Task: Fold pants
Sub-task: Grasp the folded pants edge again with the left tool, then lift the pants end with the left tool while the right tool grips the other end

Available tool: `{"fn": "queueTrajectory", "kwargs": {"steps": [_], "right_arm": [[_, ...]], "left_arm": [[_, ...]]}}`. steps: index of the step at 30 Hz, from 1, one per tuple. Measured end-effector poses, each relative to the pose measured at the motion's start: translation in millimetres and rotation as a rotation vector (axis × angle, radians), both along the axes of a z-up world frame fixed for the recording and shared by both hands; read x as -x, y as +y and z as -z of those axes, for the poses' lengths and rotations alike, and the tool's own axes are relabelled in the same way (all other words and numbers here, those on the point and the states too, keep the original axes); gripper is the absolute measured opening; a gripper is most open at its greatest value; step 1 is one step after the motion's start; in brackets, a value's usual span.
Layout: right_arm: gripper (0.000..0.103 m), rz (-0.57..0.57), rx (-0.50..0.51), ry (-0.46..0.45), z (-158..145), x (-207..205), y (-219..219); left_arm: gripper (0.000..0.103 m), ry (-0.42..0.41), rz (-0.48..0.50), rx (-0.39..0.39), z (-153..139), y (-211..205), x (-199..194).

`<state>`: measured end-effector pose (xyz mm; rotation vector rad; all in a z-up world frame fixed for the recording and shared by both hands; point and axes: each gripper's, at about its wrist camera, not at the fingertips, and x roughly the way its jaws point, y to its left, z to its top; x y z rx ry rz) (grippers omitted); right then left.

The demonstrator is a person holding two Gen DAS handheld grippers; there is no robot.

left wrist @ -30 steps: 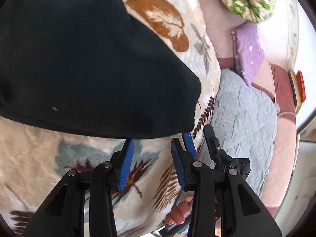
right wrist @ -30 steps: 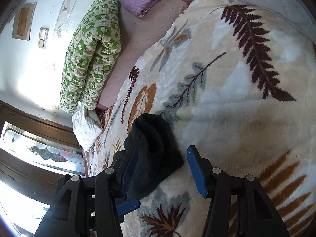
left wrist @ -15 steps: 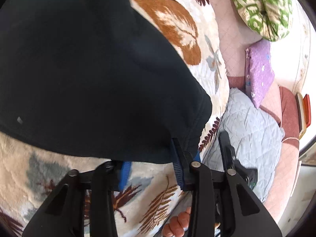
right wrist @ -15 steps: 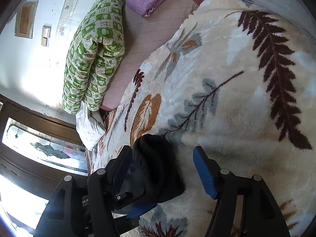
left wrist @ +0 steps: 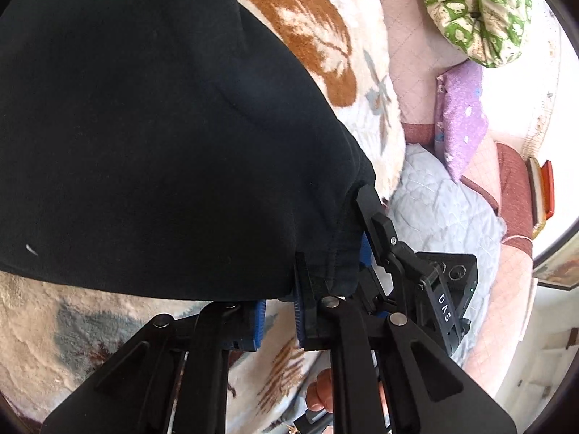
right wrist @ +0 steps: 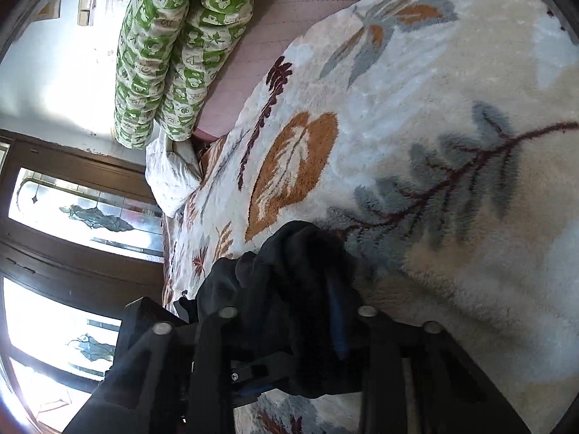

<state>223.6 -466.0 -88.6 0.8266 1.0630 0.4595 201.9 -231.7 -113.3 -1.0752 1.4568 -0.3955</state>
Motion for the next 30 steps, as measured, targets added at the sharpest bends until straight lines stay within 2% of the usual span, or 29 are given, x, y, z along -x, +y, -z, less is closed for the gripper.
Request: {"fn": "queueTrajectory", "kwargs": {"steps": [11,18,21,24,30], "right_arm": [[0.016,0.032,0.149,-0.050,-76,28,33],[0.015,0.011,0.221,-0.075,-115,29,88],[0.015,-0.014,0.236,-0.082,-122,28,116],[0.015,-0.048,0.250,-0.087,-127,22,149],[0.015,-0.118,0.262,-0.073,-121,12,215]], "left_arm": [[0.010,-0.047,-0.004,0.107,-42,35,16],[0.010,-0.074,-0.072,0.152,-59,83,17],[0.010,-0.077,-0.107,0.162,-59,103,16],[0.010,-0.079,-0.142,0.169,-58,143,24],[0.010,-0.079,-0.209,0.174,-56,206,33]]}}
